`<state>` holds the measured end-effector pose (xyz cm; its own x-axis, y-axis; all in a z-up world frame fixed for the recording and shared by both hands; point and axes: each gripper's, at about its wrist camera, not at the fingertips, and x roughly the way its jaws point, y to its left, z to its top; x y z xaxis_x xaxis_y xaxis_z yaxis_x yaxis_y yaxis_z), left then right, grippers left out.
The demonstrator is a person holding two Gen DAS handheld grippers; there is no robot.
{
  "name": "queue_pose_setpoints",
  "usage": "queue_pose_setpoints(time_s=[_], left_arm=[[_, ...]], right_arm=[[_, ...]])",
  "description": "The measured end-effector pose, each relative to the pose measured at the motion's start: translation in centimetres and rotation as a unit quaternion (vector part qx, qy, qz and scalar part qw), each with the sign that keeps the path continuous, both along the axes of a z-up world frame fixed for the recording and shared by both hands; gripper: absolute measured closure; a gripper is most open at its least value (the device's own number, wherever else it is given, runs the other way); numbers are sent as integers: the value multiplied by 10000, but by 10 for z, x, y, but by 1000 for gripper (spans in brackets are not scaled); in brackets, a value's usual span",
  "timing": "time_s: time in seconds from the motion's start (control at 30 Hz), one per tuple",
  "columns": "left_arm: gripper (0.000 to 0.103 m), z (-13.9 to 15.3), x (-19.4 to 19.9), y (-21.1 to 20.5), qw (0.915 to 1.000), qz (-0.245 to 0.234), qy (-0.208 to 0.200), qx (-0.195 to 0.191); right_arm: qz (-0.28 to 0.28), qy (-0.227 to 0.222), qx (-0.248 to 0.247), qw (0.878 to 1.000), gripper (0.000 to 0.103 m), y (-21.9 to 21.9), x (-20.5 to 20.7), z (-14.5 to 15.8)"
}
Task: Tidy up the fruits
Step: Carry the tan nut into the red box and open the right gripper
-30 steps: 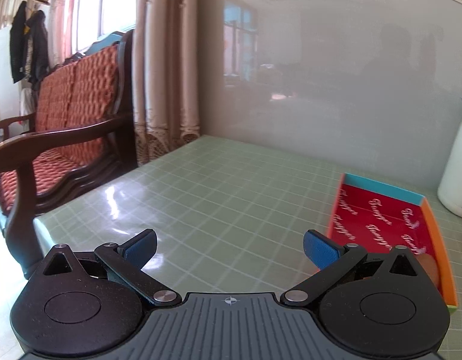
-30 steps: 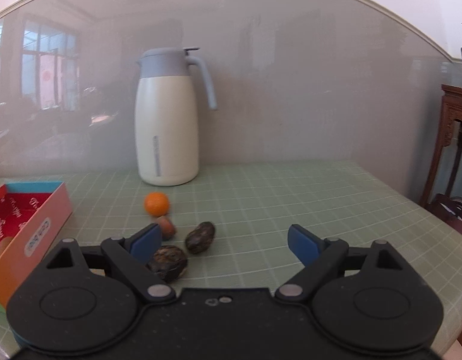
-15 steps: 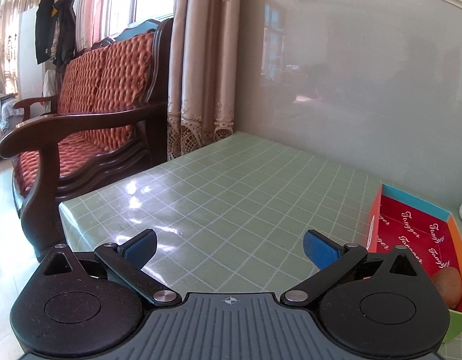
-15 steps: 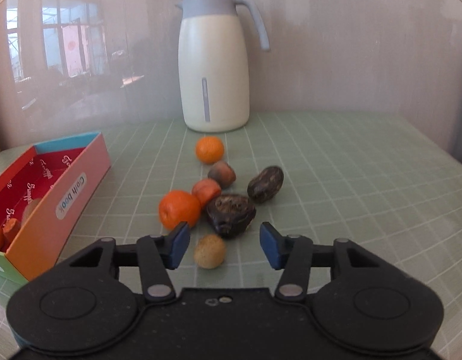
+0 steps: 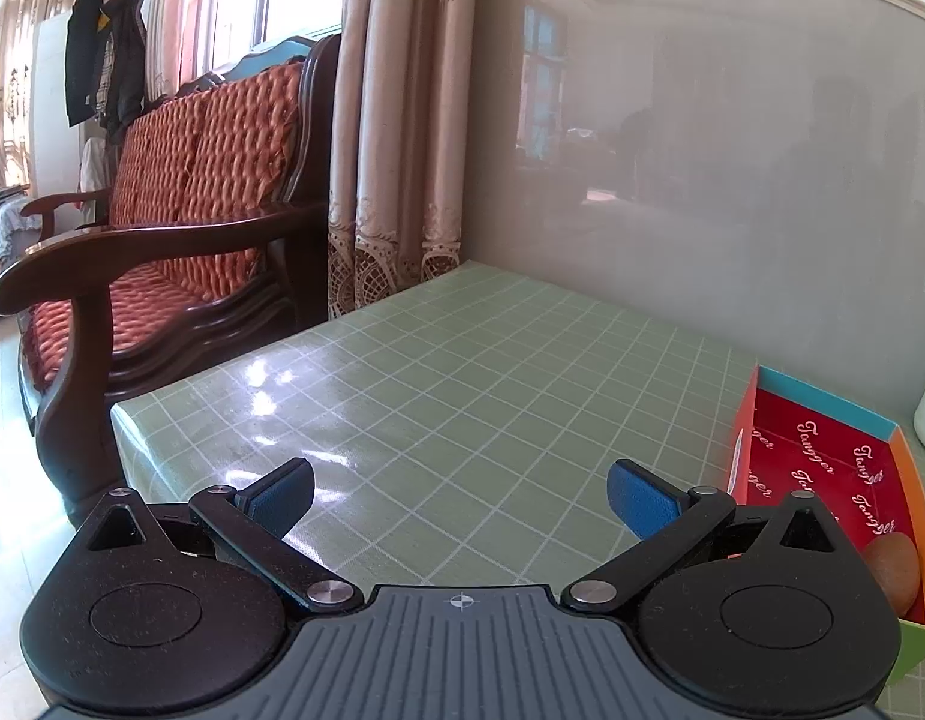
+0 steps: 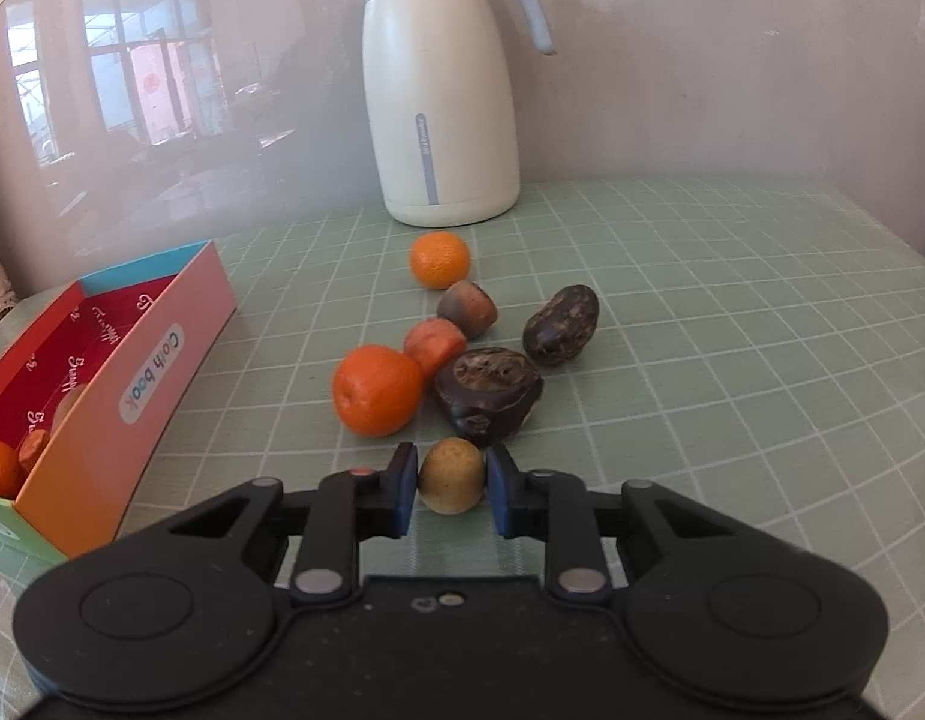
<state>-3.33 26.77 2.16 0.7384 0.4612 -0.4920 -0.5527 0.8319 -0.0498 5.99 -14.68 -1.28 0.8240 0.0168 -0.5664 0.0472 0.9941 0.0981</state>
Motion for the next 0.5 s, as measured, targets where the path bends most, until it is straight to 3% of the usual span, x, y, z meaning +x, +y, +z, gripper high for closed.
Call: queue_pose_setpoints(time_s=[0.3,0.5], left_arm=[[0,0,-5,6,9999,140,-39,-39],[0,-1,-14,15,9995,305,-50,8]], right_arm=[[182,-535,-80,9984,79,14,-11,18],[675,-952,10,9932,79,43,-14,34]])
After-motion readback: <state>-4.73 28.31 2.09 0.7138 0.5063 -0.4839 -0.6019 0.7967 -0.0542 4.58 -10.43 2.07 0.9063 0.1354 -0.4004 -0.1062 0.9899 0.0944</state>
